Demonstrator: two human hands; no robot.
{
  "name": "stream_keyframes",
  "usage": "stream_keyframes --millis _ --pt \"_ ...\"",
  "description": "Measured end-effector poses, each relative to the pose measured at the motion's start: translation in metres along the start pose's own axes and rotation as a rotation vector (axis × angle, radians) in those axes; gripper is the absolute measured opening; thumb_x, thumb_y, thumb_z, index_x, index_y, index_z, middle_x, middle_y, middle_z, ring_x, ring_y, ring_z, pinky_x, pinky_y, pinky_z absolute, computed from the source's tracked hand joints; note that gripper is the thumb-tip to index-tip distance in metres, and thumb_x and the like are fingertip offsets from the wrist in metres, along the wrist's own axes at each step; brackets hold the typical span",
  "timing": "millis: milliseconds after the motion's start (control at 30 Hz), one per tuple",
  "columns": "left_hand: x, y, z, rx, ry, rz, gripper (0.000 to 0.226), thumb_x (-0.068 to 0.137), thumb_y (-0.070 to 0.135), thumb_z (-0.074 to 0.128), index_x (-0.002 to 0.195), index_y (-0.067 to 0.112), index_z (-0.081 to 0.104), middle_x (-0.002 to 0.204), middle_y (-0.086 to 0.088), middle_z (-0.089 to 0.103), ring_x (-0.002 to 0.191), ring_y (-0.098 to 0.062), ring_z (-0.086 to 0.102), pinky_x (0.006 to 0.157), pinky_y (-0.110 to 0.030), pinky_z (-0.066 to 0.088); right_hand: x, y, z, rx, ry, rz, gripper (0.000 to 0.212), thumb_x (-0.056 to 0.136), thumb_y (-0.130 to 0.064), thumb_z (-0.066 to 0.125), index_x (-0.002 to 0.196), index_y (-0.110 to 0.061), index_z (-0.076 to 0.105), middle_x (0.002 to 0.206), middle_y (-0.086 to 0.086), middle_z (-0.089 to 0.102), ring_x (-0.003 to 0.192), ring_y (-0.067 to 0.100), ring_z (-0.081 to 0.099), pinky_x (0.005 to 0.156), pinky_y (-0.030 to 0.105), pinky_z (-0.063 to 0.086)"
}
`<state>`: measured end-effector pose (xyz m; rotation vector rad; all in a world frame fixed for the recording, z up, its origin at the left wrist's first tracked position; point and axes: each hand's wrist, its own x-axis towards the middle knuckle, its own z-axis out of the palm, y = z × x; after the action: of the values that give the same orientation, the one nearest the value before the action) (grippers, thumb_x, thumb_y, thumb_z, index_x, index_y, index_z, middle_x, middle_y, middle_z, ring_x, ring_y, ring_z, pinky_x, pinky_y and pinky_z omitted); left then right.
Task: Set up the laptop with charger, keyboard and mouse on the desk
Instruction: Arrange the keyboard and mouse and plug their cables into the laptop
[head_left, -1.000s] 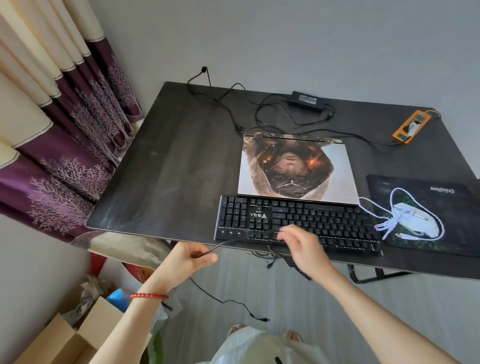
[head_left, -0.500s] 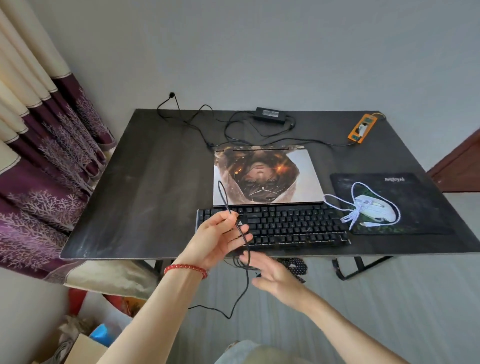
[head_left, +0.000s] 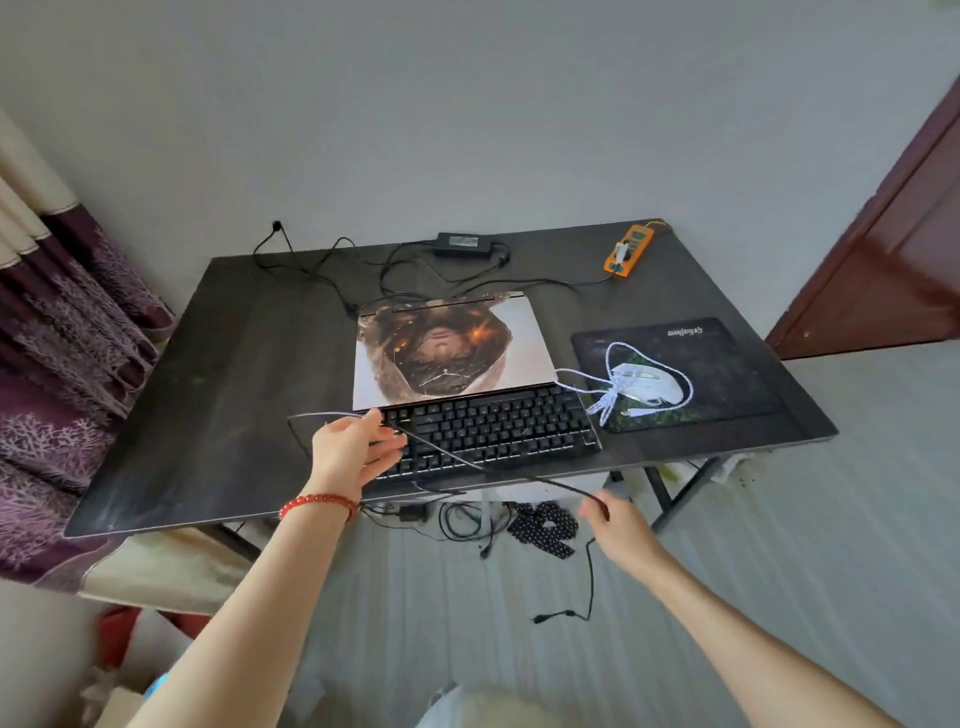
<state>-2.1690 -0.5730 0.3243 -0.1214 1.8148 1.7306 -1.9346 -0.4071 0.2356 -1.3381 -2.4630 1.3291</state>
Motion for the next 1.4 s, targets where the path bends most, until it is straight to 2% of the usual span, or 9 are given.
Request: stream_keyframes --millis 100,200,300,400,667,900,1033,1233,1400 --pt "-0.025 -0.031 0.017 0.876 -0.022 0.008 0.040 0.092 0.033 0.050 0.060 0.010 0.059 0.053 -0.001 0.061 0.055 -0.020 0.060 0.054 -0.024 0.047 -0.017 0.009 -0.016 0.009 0.015 -0.097 0.015 0.097 -0.017 0.041 0.105 -0.010 0.051 0.089 -0.004 0.053 0.085 0.015 0.053 0.068 0.021 0.038" --pt "-0.052 -0.057 0.049 1.216 -0.052 0.444 0.041 0.090 0.050 0.044 0.076 0.016 0.063 0.078 0.001 0.064 0.079 -0.023 0.061 0.070 -0.032 0.049 -0.030 0.011 -0.032 0.008 0.050 -0.222 0.012 0.098 -0.017 0.037 0.105 -0.012 0.046 0.094 0.001 0.053 0.087 0.020 0.054 0.072 0.028 0.037" --pt "-0.084 -0.075 0.091 1.053 -0.283 0.720 0.034 0.094 0.042 0.043 0.098 0.016 0.064 0.097 0.000 0.060 0.099 -0.021 0.059 0.082 -0.033 0.047 -0.038 0.012 -0.054 -0.061 0.115 -0.283 0.025 0.099 -0.014 0.033 0.119 -0.008 0.046 0.113 0.007 0.054 0.102 0.020 0.053 0.076 0.017 0.031" --pt "-0.105 -0.066 0.122 0.503 -0.587 0.263 0.058 0.098 0.045 0.021 0.080 0.018 0.069 0.082 0.000 0.072 0.094 -0.017 0.067 0.092 -0.029 0.044 -0.044 0.024 -0.080 -0.283 0.159 -0.278 0.036 0.097 -0.008 0.034 0.132 -0.009 0.040 0.132 0.007 0.046 0.119 0.024 0.048 0.089 0.025 0.037" --pt "-0.136 -0.070 0.162 1.008 -0.989 0.189 0.054 0.094 0.054 0.028 0.126 0.018 0.051 0.114 -0.002 0.064 0.103 -0.013 0.059 0.094 -0.026 0.039 -0.058 0.040 -0.105 -0.475 0.200 -0.342 0.048 0.094 -0.004 0.034 0.142 -0.011 0.032 0.121 0.009 0.047 0.113 0.026 0.047 0.086 0.035 0.041" --pt "-0.135 -0.069 0.161 0.708 -0.715 0.551 0.034 0.099 0.019 0.037 0.069 0.019 0.052 0.050 0.008 0.037 0.043 -0.002 0.040 0.055 -0.019 0.042 -0.057 0.056 -0.111 -0.265 0.502 -0.219 0.018 0.088 -0.016 0.050 0.091 -0.018 0.068 0.093 0.000 0.060 0.086 0.018 0.058 0.063 0.024 0.038" --pt "-0.116 -0.053 0.139 0.347 -0.372 0.462 0.032 0.097 0.016 0.036 0.068 0.015 0.051 0.048 0.011 0.032 0.046 -0.007 0.032 0.050 -0.018 0.040 -0.053 0.074 -0.106 -0.340 0.353 0.188 0.039 0.090 -0.030 0.044 0.053 -0.018 0.040 0.060 -0.002 0.050 0.067 0.024 0.052 0.055 0.024 0.033" --pt "-0.088 -0.056 0.104 0.425 -0.228 0.471 0.032 0.097 0.018 0.039 0.070 0.013 0.056 0.052 0.002 0.039 0.052 -0.014 0.035 0.057 -0.027 0.034 -0.044 0.075 -0.112 0.549 0.357 0.571 0.032 0.096 -0.023 0.045 0.105 0.005 0.057 0.082 0.020 0.068 0.051 0.022 0.056 0.060 0.032 0.055" --pt "-0.062 -0.073 0.086 0.864 -0.258 0.334 0.033 0.093 0.016 0.042 0.065 0.016 0.059 0.051 -0.001 0.048 0.051 -0.019 0.044 0.058 -0.027 0.037 -0.038 0.059 -0.137 1.445 0.666 0.333 0.035 0.094 0.006 0.032 0.125 0.008 0.046 0.124 0.025 0.055 0.101 0.030 0.060 0.089 0.037 0.050"
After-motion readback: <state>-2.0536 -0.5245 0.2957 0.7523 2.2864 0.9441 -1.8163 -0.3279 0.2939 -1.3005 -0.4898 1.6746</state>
